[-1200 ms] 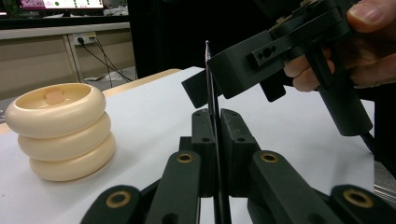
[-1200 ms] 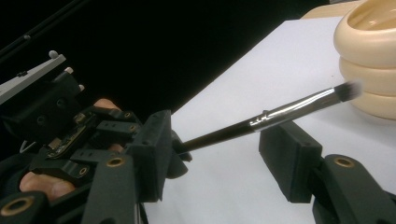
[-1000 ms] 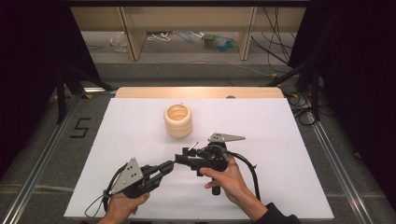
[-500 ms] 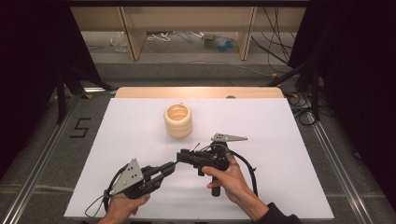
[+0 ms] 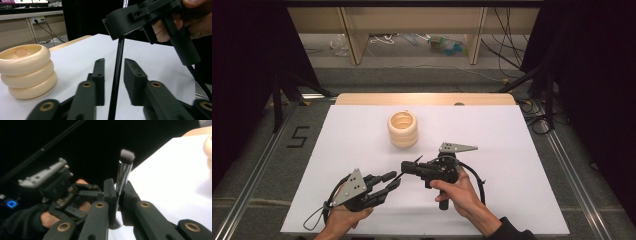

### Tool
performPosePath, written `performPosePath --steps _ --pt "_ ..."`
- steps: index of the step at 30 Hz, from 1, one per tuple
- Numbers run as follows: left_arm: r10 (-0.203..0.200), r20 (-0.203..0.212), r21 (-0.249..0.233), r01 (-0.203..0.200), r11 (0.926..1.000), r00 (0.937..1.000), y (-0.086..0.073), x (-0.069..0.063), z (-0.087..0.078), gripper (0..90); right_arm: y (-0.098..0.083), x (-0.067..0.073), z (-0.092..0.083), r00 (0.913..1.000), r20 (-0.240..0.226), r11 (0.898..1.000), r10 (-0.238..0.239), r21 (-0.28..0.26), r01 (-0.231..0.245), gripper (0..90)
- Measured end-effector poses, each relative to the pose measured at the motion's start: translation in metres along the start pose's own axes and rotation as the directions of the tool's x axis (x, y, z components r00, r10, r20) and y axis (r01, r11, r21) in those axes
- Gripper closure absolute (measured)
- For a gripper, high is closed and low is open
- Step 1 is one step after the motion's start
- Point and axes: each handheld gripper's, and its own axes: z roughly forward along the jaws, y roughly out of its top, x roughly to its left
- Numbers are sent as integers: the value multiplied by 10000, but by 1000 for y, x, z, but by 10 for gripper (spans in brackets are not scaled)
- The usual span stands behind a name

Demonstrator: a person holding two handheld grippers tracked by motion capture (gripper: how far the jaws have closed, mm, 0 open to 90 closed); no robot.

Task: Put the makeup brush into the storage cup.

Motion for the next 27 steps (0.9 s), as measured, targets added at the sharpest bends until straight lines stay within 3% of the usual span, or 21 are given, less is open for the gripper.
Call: performPosePath --steps 6,10,16,19,27 --pt "-156 -398 421 172 9990 9991 -2 1 2 497 3 1 -2 9975 270 9978 -659 97 657 851" --pt "-143 -545 611 176 9980 9984 -3 3 3 433 7 4 -5 9922 543 9937 -1121 153 1114 851" --pt "-300 -726 957 369 9947 9969 -5 5 4 332 12 4 -9 9763 1091 9822 -1869 390 1837 851" --pt "-103 -812 1024 186 9946 9966 -5 5 4 307 14 1 -11 9706 1303 9791 -2026 443 1984 851" --pt "-222 -883 1140 323 9930 9958 -6 8 4 234 20 -3 -17 9529 1773 9691 -2460 611 2388 851"
